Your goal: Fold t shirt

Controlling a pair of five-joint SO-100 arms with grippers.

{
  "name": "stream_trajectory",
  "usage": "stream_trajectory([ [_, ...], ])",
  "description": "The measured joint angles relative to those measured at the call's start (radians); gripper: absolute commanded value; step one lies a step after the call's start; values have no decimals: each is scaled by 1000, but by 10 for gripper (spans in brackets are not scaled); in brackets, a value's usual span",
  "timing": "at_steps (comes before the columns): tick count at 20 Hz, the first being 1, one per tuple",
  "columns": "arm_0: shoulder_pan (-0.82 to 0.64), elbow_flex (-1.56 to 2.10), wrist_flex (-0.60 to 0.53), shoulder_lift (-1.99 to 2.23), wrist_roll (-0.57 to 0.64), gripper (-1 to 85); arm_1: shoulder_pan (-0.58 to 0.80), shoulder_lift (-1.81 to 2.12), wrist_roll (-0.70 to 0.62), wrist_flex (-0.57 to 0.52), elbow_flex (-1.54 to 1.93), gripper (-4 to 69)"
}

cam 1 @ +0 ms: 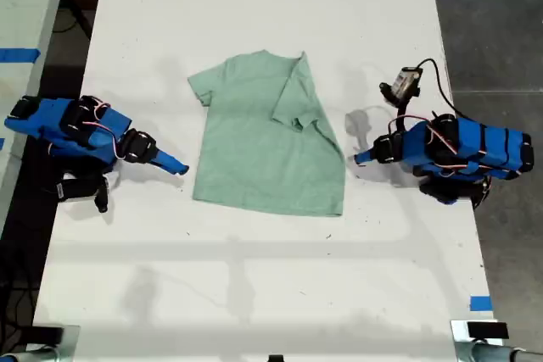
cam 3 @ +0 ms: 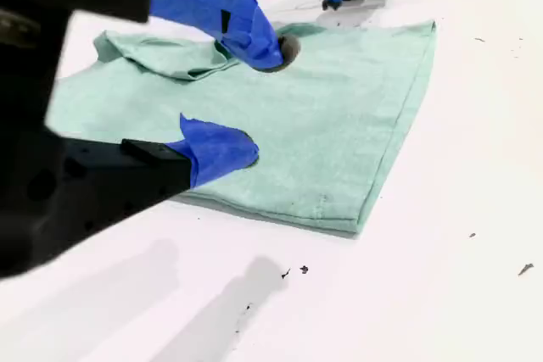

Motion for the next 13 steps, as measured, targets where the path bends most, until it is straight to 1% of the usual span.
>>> stream_trajectory([
  [13, 0, 0, 0, 0, 0, 149, 0, 0, 8, 0, 2, 13],
])
